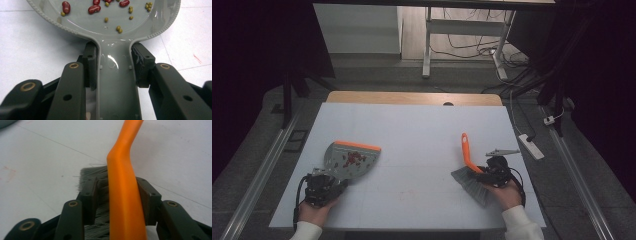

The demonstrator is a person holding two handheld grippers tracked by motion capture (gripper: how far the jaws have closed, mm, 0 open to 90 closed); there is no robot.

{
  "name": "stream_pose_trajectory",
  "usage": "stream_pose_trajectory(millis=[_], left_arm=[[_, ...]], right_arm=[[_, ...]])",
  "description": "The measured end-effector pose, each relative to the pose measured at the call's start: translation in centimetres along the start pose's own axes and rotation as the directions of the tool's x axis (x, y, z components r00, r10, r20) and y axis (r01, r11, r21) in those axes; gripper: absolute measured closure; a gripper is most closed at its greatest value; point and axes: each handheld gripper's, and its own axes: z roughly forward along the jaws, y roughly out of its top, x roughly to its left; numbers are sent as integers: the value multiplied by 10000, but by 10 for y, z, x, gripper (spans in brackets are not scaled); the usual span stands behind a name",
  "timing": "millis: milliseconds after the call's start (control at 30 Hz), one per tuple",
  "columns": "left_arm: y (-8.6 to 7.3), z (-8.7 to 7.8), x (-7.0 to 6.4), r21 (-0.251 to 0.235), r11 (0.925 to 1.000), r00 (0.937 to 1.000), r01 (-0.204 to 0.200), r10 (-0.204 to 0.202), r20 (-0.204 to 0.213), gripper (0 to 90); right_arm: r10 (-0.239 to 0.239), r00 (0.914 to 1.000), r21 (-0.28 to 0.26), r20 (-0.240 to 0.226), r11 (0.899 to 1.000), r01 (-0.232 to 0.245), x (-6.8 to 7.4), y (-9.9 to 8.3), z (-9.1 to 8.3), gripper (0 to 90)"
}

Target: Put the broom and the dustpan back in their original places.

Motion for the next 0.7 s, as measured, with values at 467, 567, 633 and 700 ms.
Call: stream_pose_trajectory(millis=[467, 567, 633, 700], left_arm=[[-2, -34, -1, -820, 9876, 9894, -1338, 1285, -673, 279], [2, -38, -9, -1017, 9737, 9790, -2039, 2019, -298, 295], [4, -37, -14, -1092, 9655, 9702, -2365, 2409, 281, 306], [6, -34, -18, -1129, 9568, 9566, -2679, 2781, 866, 325]], right_arm=[[127, 9888, -184, 1485, 9998, -101, -6, -5, -3, 430], [-370, 9868, -580, 1580, 9972, 466, 5, -5, -13, 431], [-821, 9893, -797, 1205, 9926, 921, 14, -4, -17, 433], [-1281, 9894, -930, 690, 9866, 1342, 24, -5, -18, 435]])
